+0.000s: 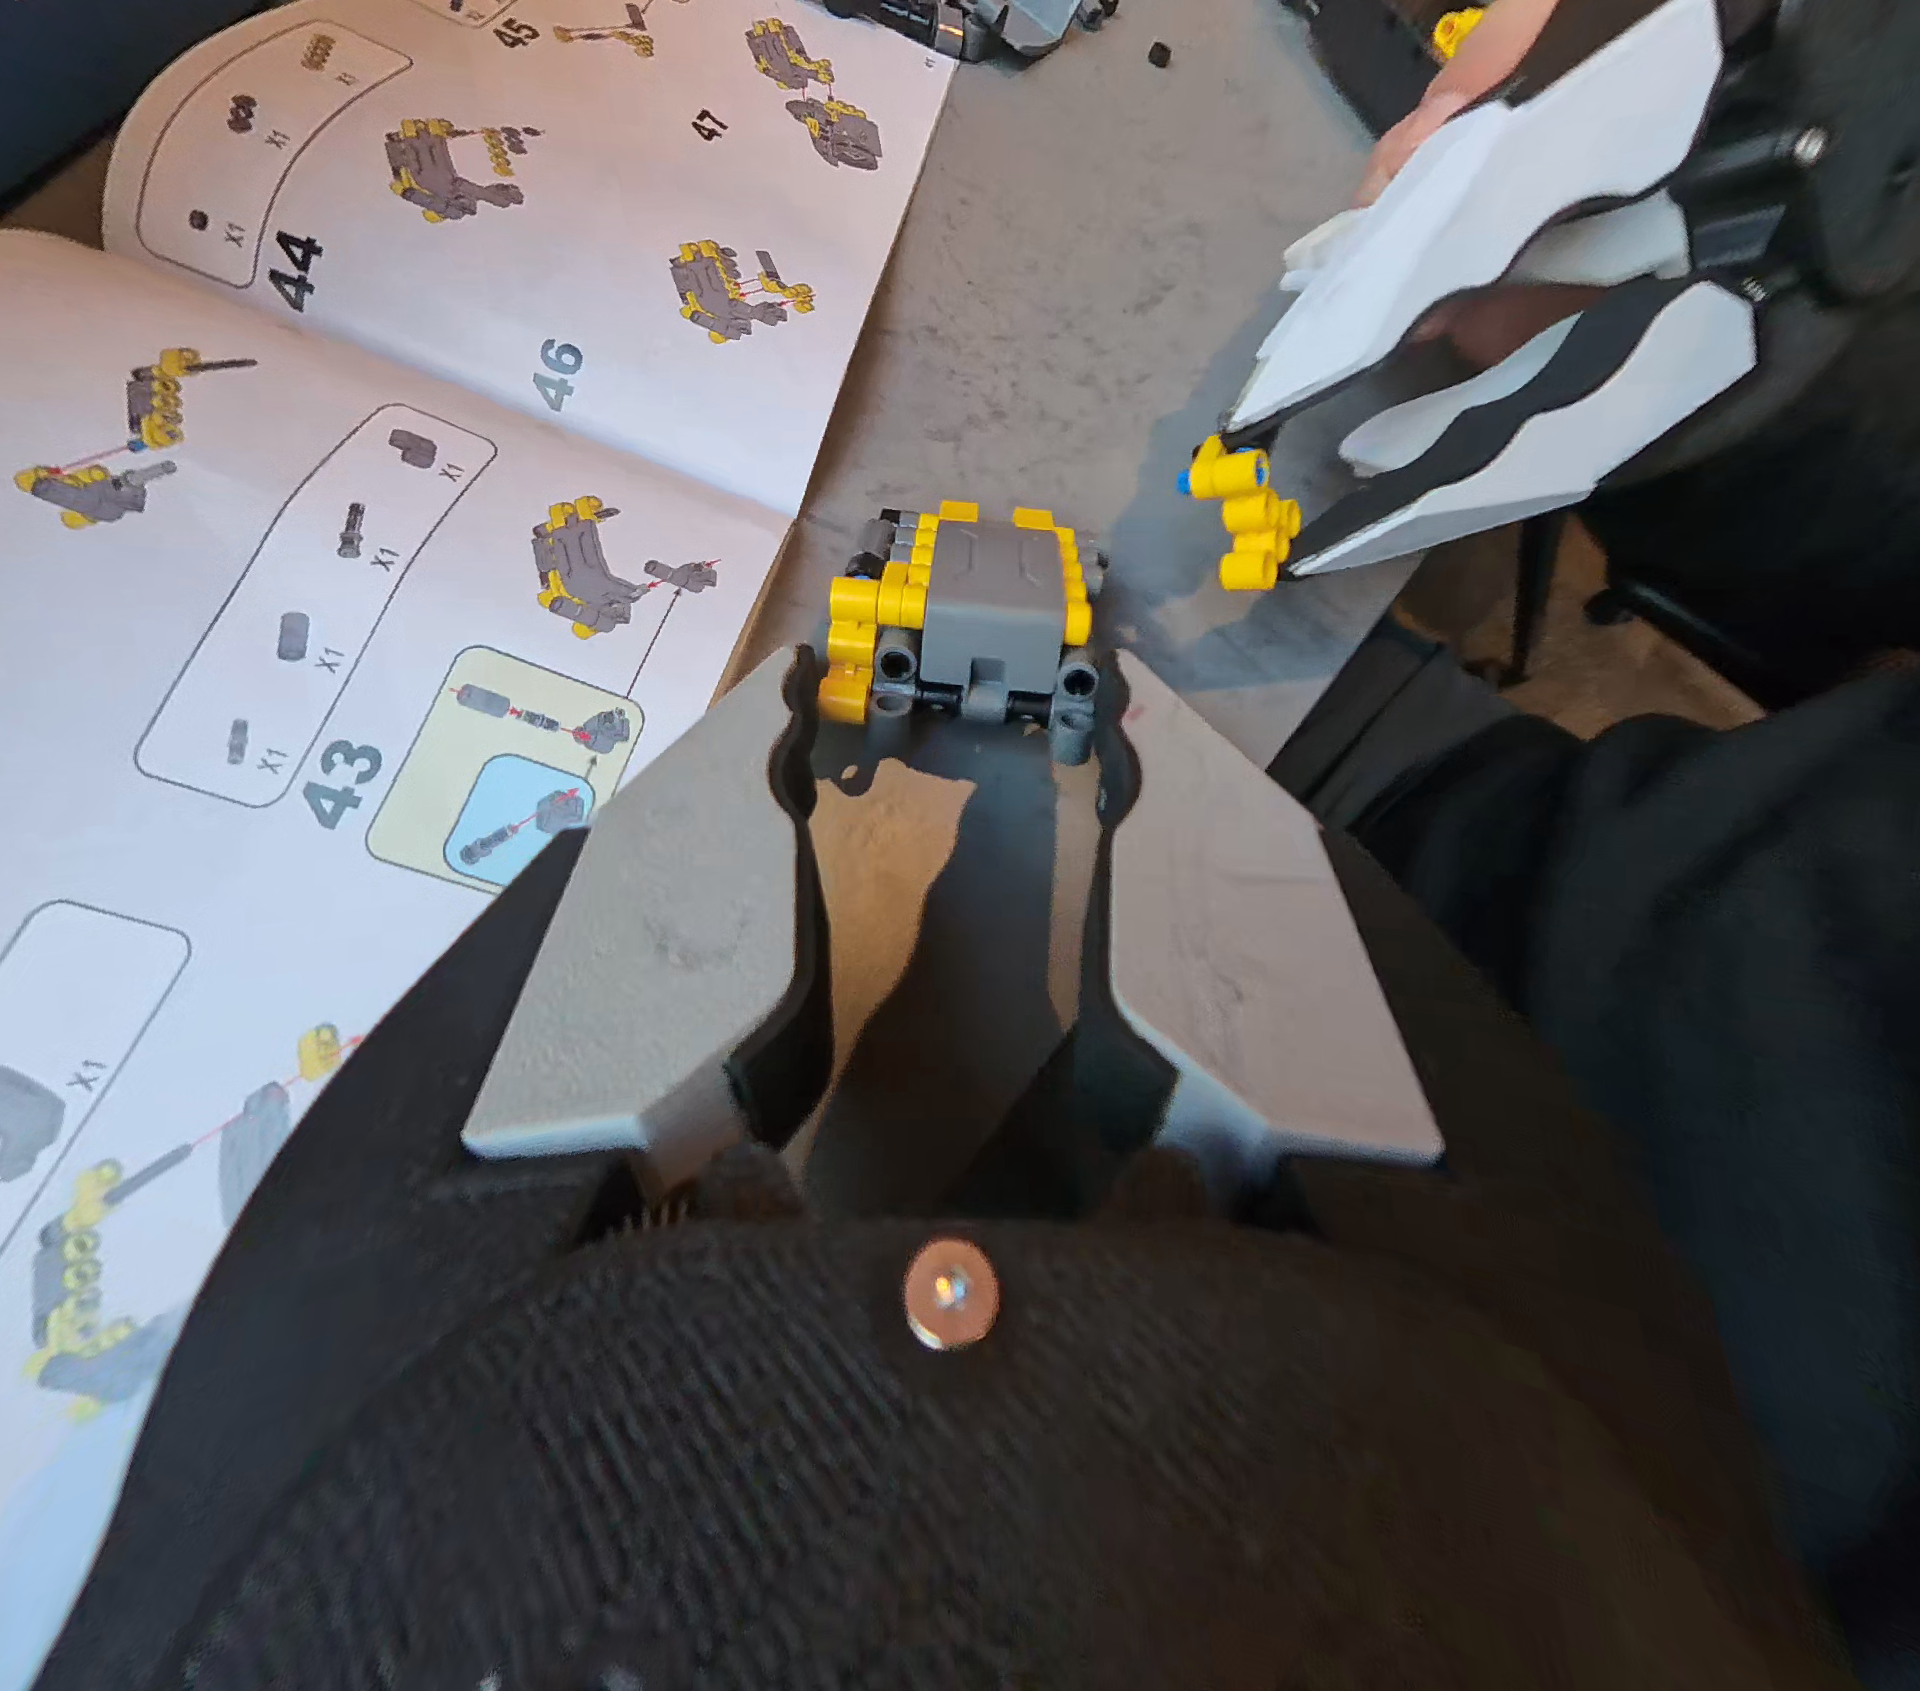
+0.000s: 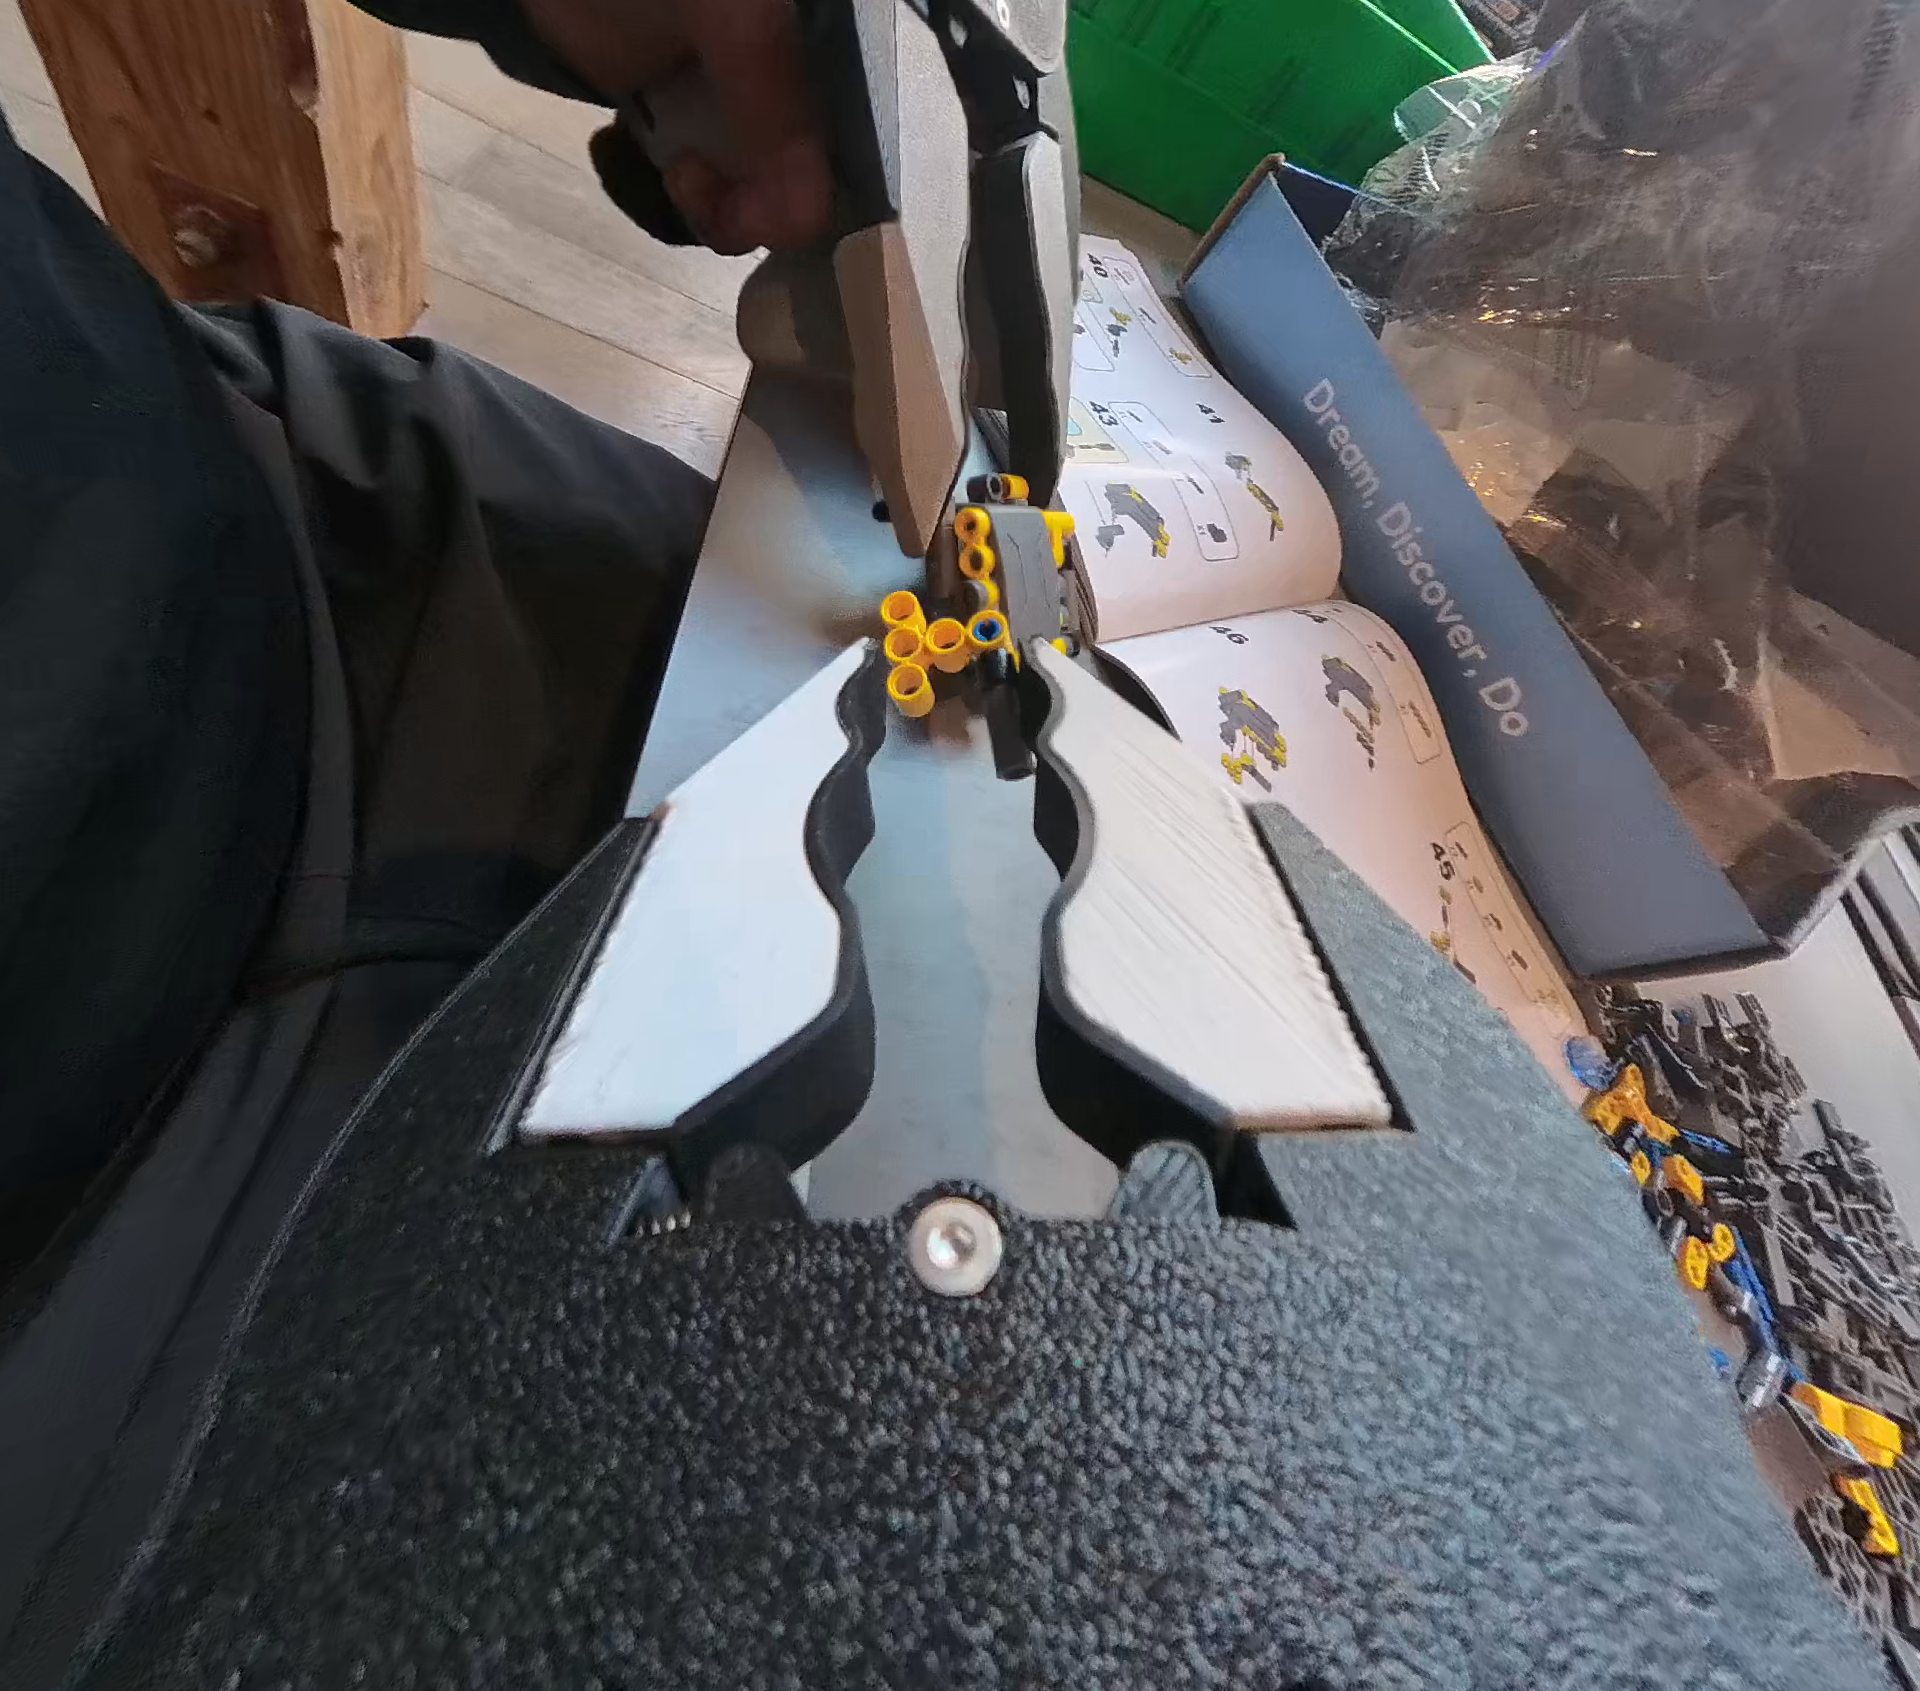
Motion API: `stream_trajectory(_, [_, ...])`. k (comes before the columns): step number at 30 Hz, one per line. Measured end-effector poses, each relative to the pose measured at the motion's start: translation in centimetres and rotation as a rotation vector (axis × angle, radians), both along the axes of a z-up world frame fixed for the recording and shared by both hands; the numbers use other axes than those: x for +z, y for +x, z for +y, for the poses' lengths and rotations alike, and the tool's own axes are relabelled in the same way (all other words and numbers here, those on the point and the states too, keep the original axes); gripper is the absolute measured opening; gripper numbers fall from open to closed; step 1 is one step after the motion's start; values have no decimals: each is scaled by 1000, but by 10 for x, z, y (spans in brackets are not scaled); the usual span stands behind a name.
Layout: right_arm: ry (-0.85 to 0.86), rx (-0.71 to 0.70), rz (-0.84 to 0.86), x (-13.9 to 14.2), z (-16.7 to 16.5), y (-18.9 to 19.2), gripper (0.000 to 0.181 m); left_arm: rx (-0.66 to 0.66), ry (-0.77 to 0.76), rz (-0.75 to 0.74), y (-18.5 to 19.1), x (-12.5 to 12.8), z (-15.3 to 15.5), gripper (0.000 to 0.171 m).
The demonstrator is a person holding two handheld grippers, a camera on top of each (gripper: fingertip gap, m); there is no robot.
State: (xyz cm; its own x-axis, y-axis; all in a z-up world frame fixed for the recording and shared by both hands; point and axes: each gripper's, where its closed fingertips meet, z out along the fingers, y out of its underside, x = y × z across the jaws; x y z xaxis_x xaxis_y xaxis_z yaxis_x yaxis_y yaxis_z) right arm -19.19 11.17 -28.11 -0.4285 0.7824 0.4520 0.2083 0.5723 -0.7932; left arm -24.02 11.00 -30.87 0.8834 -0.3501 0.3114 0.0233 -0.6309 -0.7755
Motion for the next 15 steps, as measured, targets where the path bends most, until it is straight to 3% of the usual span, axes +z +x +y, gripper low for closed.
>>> stream_trajectory(12, [-126,-53,164,37,19,1,24,70,24,-403,3,20,4,51])
stream_trajectory(15, [-118,-43,209,43,20,2,24,98,25,-412,-1,20,5,51])
